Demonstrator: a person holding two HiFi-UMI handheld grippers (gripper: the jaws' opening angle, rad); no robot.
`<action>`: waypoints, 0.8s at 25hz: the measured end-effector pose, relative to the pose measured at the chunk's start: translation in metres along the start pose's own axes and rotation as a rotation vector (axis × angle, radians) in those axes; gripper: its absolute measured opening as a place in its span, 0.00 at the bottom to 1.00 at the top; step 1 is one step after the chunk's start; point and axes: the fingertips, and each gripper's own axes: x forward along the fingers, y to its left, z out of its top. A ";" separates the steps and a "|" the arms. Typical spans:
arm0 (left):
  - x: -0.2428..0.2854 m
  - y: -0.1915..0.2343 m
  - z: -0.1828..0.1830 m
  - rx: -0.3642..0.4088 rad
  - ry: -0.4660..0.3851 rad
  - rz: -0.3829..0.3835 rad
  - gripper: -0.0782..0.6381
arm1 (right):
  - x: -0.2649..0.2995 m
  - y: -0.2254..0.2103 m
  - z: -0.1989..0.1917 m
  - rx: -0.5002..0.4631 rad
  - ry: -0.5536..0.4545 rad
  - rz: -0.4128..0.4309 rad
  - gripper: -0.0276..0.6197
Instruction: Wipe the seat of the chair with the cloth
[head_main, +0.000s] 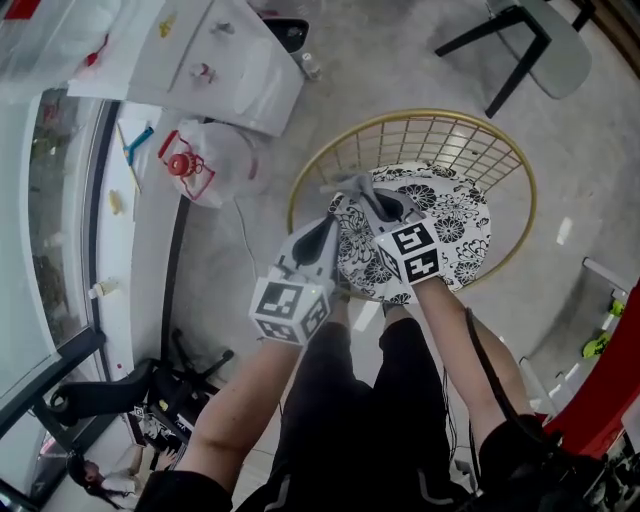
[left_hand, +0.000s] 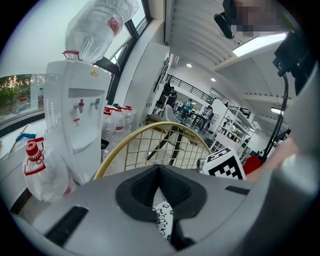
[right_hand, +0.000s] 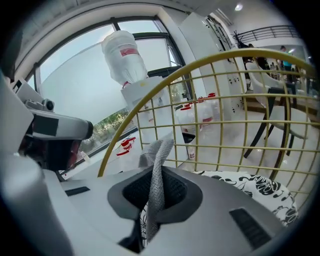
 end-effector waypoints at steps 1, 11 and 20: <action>0.001 0.000 -0.002 0.002 0.003 0.000 0.12 | 0.004 -0.002 -0.004 0.004 0.007 -0.003 0.08; 0.020 -0.004 -0.019 -0.010 0.028 0.007 0.12 | 0.018 -0.032 -0.018 0.049 0.004 -0.062 0.08; 0.036 -0.016 -0.033 -0.017 0.037 -0.013 0.12 | 0.001 -0.068 -0.035 0.076 0.007 -0.146 0.08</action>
